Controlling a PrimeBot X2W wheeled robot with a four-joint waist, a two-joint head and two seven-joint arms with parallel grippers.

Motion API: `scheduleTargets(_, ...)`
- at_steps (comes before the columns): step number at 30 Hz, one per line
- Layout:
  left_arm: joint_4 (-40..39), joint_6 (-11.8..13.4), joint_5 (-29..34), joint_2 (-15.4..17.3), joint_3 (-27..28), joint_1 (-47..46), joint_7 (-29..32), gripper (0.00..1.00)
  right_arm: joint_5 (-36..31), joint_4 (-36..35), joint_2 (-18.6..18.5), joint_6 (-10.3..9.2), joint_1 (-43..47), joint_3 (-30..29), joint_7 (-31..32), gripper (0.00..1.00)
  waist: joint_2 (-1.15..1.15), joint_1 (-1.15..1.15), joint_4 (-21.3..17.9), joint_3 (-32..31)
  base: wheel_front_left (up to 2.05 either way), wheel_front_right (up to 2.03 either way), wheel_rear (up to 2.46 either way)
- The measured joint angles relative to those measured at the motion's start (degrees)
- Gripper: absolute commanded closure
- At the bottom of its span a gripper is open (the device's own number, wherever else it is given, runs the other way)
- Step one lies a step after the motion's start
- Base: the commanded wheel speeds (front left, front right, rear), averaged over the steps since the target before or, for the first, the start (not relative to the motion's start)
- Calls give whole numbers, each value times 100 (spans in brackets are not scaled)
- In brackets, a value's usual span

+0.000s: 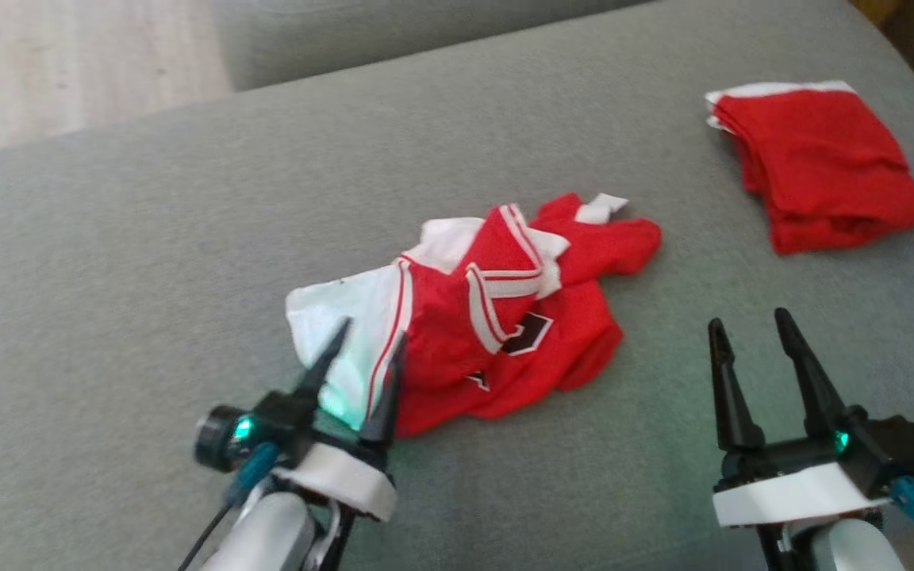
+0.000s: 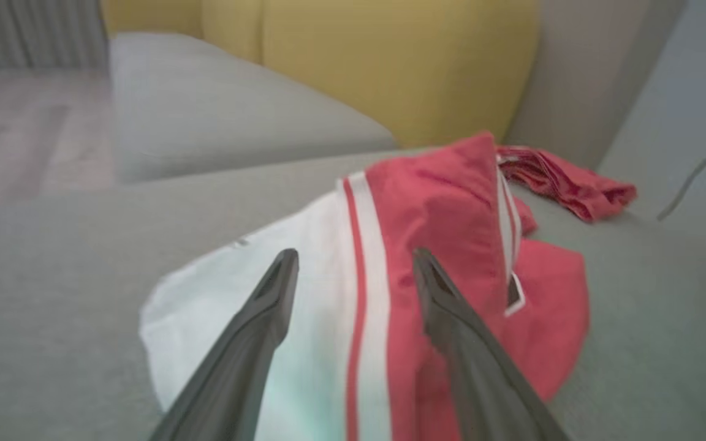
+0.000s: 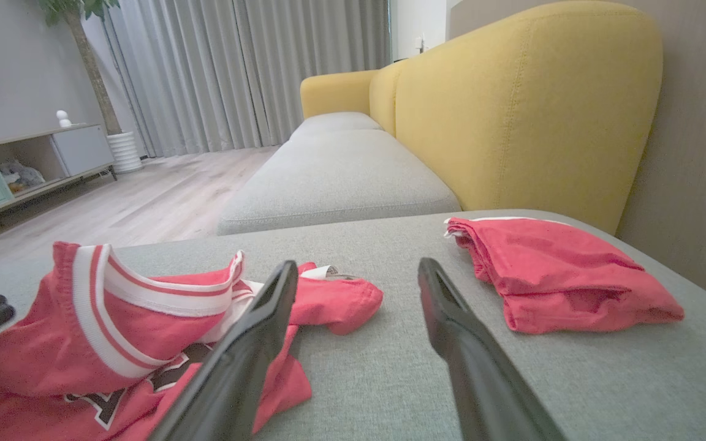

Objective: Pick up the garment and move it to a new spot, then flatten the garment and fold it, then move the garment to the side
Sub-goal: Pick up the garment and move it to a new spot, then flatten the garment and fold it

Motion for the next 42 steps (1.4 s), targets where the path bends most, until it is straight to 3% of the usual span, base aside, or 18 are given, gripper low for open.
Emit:
scheduleTargets(5,-1144,397,527,-97,805,906,-15,0,-1,-1,2,0,195,-100,0,0,0,-1,301,-279,0,0,0)
scheduleTargets(15,-2320,428,1182,-309,1555,2157,-16,0,33,0,3,0,659,-88,1,0,0,-2,920,-857,0,0,0)
scheduleTargets(23,-2385,321,1484,-403,1859,2666,-15,0,81,0,5,0,792,-89,1,0,0,-1,1237,-1081,0,0,0)
scheduleTargets(42,-2382,242,1567,-523,2037,2691,-15,0,75,45,5,0,849,-115,1,0,0,0,1290,-1053,0,0,0)
